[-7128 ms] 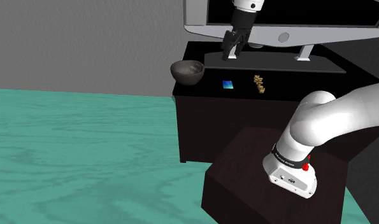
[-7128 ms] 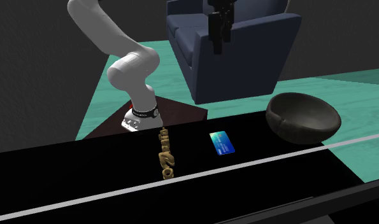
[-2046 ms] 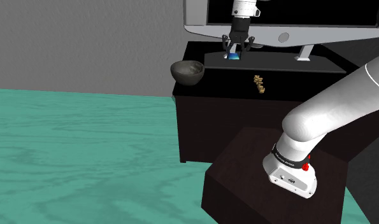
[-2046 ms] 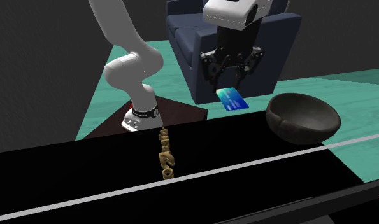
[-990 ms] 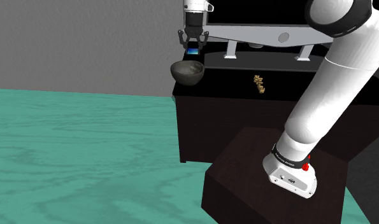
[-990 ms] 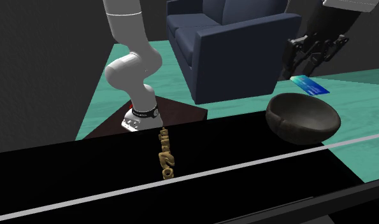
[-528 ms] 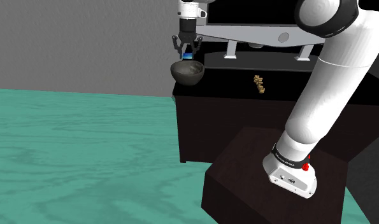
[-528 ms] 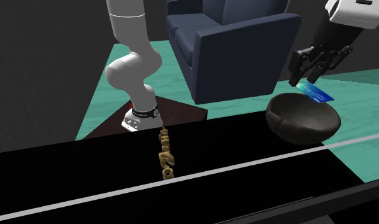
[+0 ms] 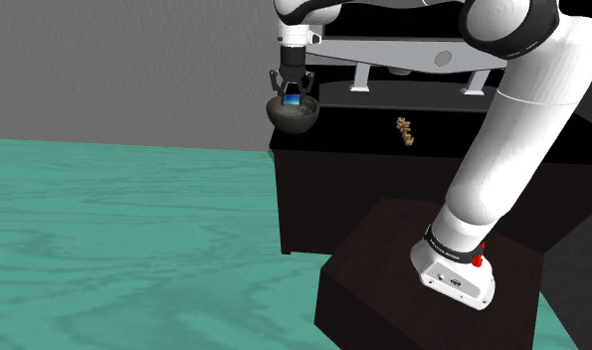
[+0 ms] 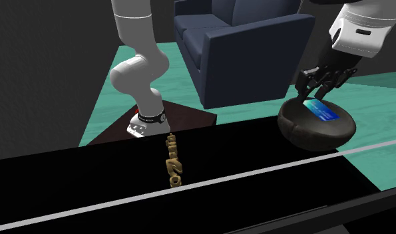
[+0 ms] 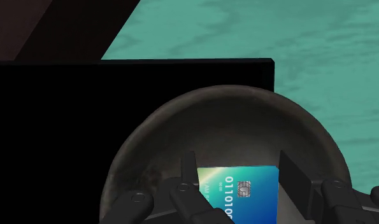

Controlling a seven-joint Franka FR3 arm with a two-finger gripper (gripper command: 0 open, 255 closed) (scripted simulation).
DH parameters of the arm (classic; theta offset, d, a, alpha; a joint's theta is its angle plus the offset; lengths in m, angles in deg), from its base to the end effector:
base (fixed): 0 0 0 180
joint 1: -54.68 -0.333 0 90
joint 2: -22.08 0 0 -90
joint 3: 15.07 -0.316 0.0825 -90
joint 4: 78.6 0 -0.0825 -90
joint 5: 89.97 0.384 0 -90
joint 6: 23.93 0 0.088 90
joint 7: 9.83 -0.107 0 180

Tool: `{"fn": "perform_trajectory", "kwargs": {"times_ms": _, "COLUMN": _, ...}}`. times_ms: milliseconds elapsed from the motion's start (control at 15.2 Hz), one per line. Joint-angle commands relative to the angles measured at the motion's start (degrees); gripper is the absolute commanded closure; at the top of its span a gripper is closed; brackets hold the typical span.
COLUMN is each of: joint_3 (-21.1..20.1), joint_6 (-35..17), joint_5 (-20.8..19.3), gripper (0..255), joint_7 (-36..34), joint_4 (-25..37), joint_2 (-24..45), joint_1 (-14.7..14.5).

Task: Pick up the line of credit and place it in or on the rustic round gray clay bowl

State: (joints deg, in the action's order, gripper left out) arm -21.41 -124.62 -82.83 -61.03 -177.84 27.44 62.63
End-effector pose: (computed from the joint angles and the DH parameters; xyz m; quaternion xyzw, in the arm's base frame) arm 0.5846 -0.0075 0.5113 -0.8870 0.4557 0.0583 0.0457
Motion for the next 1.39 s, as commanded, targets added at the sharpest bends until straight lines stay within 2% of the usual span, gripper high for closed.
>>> {"fn": "perform_trajectory", "kwargs": {"times_ms": 0, "joint_3": 0.0, "joint_6": -1.6, "joint_5": 0.0, "gripper": 255, "joint_7": 0.3, "joint_4": -1.5, "joint_2": 0.1, "joint_1": 0.0}}
{"fn": "perform_trajectory", "kwargs": {"times_ms": 594, "joint_3": 0.0, "joint_6": -2.1, "joint_5": 0.0, "gripper": 255, "joint_7": 0.3, "joint_4": -2.0, "joint_2": 0.1, "joint_1": 0.0}}
{"fn": "perform_trajectory", "kwargs": {"times_ms": 660, "joint_3": 0.0, "joint_6": -2.1, "joint_5": 0.0, "gripper": 0, "joint_7": 0.3, "joint_4": -2.0, "joint_2": 0.1, "joint_1": 0.0}}
{"fn": "perform_trajectory", "kwargs": {"times_ms": 990, "joint_3": 0.0, "joint_6": -2.1, "joint_5": 0.0, "gripper": 0, "joint_7": 0.3, "joint_4": -2.0, "joint_2": 0.1, "joint_1": 0.0}}
{"fn": "perform_trajectory", "kwargs": {"times_ms": 1254, "joint_3": 0.3, "joint_6": 5.3, "joint_5": -0.2, "gripper": 0, "joint_7": 0.1, "joint_4": 5.9, "joint_2": 0.6, "joint_1": 0.4}}
{"fn": "perform_trajectory", "kwargs": {"times_ms": 1320, "joint_3": 0.3, "joint_6": 5.3, "joint_5": -0.2, "gripper": 0, "joint_7": 0.1, "joint_4": 5.9, "joint_2": 0.6, "joint_1": 0.4}}
